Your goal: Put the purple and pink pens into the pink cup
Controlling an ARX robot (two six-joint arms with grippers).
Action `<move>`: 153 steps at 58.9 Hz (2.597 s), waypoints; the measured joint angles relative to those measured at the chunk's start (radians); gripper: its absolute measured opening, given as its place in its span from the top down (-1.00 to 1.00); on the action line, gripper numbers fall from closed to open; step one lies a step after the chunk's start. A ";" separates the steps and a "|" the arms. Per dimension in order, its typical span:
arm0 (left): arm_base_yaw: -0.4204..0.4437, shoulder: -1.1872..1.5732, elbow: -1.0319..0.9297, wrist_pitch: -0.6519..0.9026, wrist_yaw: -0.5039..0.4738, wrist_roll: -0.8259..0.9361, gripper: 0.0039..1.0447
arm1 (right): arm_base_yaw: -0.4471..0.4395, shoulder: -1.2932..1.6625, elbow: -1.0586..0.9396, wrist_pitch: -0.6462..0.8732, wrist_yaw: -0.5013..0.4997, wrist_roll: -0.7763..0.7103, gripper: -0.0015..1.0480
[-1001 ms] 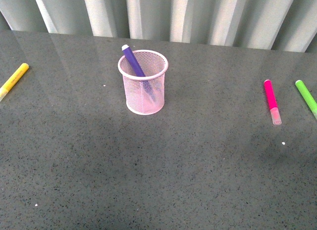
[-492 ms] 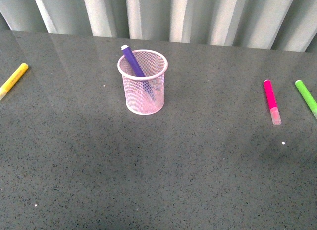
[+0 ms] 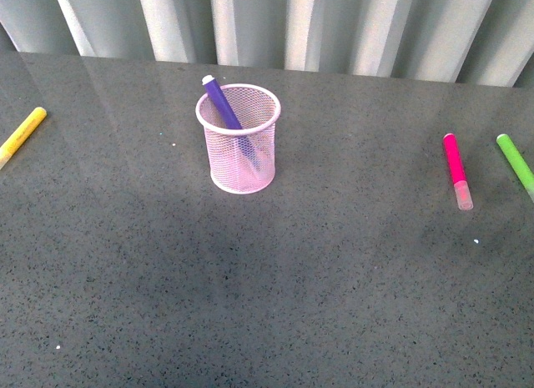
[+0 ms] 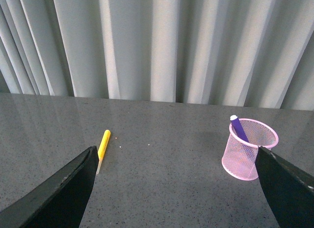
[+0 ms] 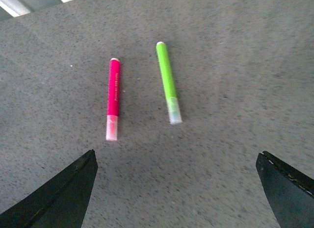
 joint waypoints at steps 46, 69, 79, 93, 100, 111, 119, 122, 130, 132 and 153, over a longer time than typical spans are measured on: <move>0.000 0.000 0.000 0.000 -0.001 0.000 -0.88 | 0.205 0.566 0.446 -0.033 0.116 -0.032 -0.87; 0.000 0.000 0.000 0.000 -0.001 0.000 -0.88 | 0.262 0.708 0.604 -0.074 0.158 -0.035 -0.87; 0.000 0.000 0.000 0.000 -0.001 0.000 -0.88 | 0.277 0.770 0.660 -0.079 0.176 -0.034 -0.87; 0.000 0.000 0.000 0.000 -0.001 0.000 -0.88 | 0.286 0.827 0.694 -0.078 0.188 -0.026 -0.87; 0.000 0.000 0.000 0.000 -0.001 0.000 -0.88 | 0.291 0.847 0.705 -0.072 0.190 -0.021 -0.87; 0.000 0.000 0.000 0.000 -0.001 0.000 -0.88 | 0.299 0.876 0.731 -0.072 0.192 -0.018 -0.87; 0.000 0.000 0.000 0.000 -0.001 0.000 -0.88 | 0.303 0.895 0.753 -0.078 0.192 -0.017 -0.87; 0.000 0.000 0.000 0.000 -0.001 0.000 -0.88 | 0.304 0.898 0.758 -0.079 0.192 -0.017 -0.87; 0.000 0.000 0.000 0.000 -0.001 0.000 -0.88 | 0.309 0.911 0.772 -0.079 0.192 -0.016 -0.87; 0.000 0.000 0.000 0.000 -0.001 0.000 -0.88 | 0.311 0.914 0.773 -0.079 0.193 -0.015 -0.87; 0.000 0.000 0.000 0.000 -0.001 0.000 -0.88 | 0.321 0.937 0.773 -0.060 0.209 -0.005 -0.87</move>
